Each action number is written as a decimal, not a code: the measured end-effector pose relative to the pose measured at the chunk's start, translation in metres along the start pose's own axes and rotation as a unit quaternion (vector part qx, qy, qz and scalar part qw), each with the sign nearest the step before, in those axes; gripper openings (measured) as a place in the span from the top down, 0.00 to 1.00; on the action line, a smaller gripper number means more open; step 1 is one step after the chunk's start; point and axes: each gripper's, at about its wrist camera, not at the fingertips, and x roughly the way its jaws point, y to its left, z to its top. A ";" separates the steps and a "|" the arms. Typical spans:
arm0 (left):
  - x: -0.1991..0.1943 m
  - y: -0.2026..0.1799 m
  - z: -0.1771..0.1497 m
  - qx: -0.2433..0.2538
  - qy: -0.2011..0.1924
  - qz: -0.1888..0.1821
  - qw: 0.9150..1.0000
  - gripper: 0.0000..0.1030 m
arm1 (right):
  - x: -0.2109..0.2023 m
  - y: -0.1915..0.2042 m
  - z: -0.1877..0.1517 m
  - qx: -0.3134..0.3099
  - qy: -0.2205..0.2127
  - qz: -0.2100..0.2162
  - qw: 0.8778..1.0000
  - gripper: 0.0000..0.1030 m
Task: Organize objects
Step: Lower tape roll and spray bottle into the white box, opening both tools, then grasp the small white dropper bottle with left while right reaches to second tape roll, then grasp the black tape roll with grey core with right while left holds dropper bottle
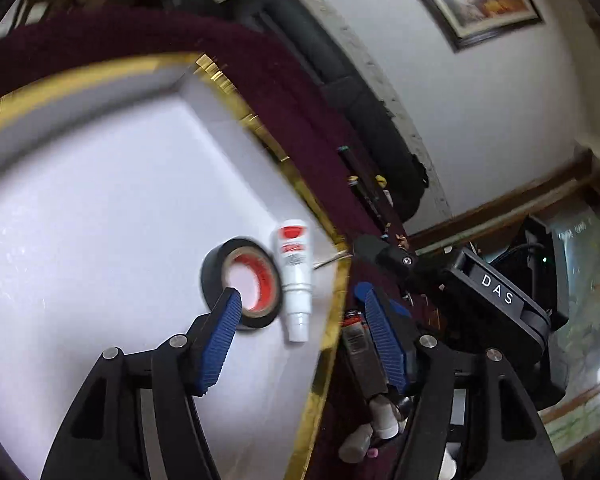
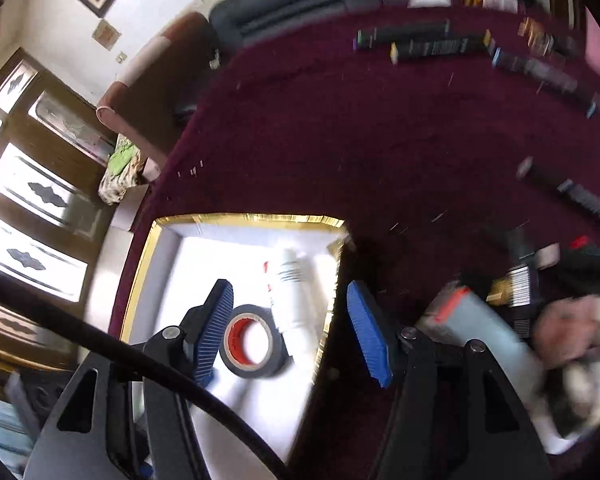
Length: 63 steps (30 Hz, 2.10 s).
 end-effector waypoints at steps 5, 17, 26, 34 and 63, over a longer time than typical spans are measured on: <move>-0.036 -0.073 0.000 0.158 -0.041 -0.019 0.986 0.43 | -0.139 0.008 -0.047 -0.079 -0.215 -0.092 0.969 0.12; 0.047 -0.141 -0.109 0.372 0.125 0.045 0.919 0.43 | -0.140 -0.167 -0.123 0.113 -0.158 -0.012 0.981 0.04; 0.076 -0.143 -0.162 0.507 0.149 0.141 0.837 0.44 | -0.146 -0.211 -0.139 0.153 -0.153 -0.007 0.976 0.04; 0.091 -0.144 -0.179 0.532 0.189 0.126 0.816 0.79 | -0.145 -0.218 -0.147 0.152 -0.142 -0.009 0.978 0.04; -0.019 -0.097 -0.098 0.338 0.144 -0.015 0.930 0.79 | -0.055 -0.119 -0.081 -0.143 -0.034 -0.211 0.966 0.59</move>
